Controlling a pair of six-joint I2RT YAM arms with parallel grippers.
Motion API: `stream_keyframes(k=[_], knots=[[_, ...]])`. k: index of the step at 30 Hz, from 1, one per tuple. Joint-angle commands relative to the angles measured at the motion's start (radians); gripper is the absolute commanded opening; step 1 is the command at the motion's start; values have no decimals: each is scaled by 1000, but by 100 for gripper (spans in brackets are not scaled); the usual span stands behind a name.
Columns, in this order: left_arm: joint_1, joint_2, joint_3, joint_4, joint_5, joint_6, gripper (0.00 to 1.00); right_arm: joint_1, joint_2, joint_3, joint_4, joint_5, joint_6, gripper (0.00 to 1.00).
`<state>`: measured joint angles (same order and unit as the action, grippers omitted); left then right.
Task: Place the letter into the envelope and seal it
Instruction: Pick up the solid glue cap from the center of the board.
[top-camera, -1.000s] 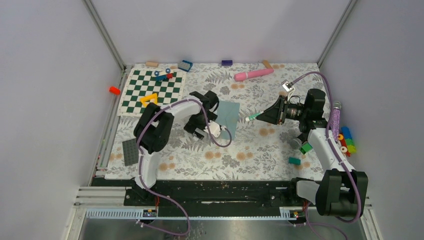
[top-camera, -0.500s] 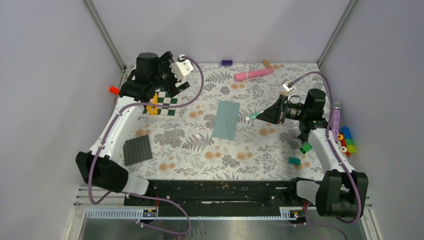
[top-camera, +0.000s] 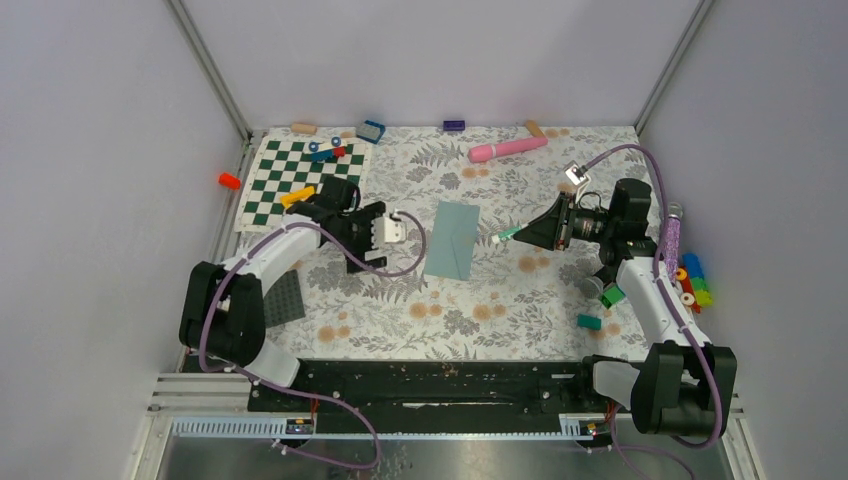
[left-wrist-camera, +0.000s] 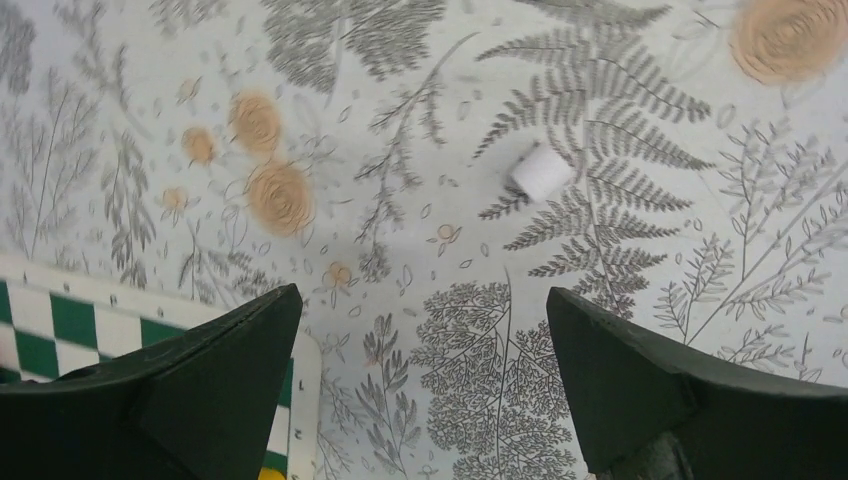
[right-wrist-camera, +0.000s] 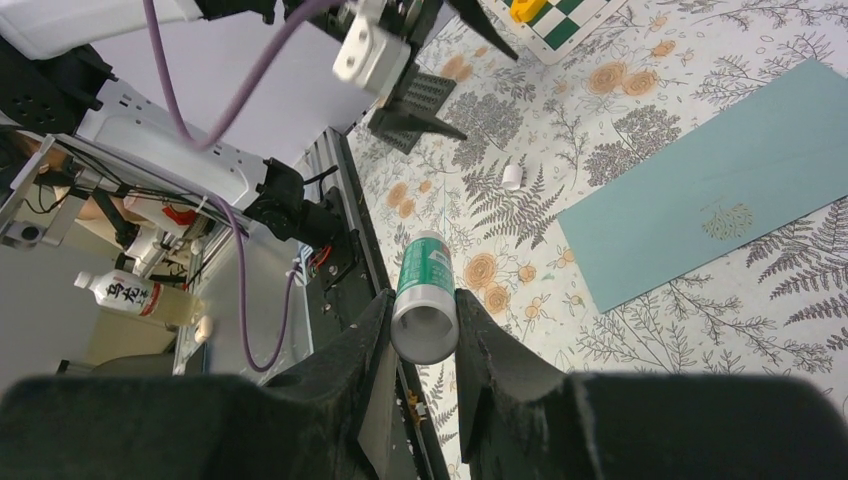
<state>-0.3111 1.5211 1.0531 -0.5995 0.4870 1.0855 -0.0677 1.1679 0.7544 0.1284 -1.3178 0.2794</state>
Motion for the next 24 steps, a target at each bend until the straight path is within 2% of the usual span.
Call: stream_keyframes(k=[1, 4, 10, 16, 24], knots=[[-30, -16, -29, -2, 116, 324, 99, -9, -15, 47, -22, 12, -38, 18], [-79, 8, -67, -1, 76, 419, 99, -9, -11, 47, -24, 14, -37, 18], [-155, 91, -79, 19, -4, 483, 95, -10, -15, 47, -26, 14, -39, 18], [-167, 177, 11, -44, -41, 501, 87, -11, -17, 46, -26, 12, -38, 18], [-177, 225, 47, -82, -67, 527, 78, -11, -15, 45, -23, 8, -37, 18]])
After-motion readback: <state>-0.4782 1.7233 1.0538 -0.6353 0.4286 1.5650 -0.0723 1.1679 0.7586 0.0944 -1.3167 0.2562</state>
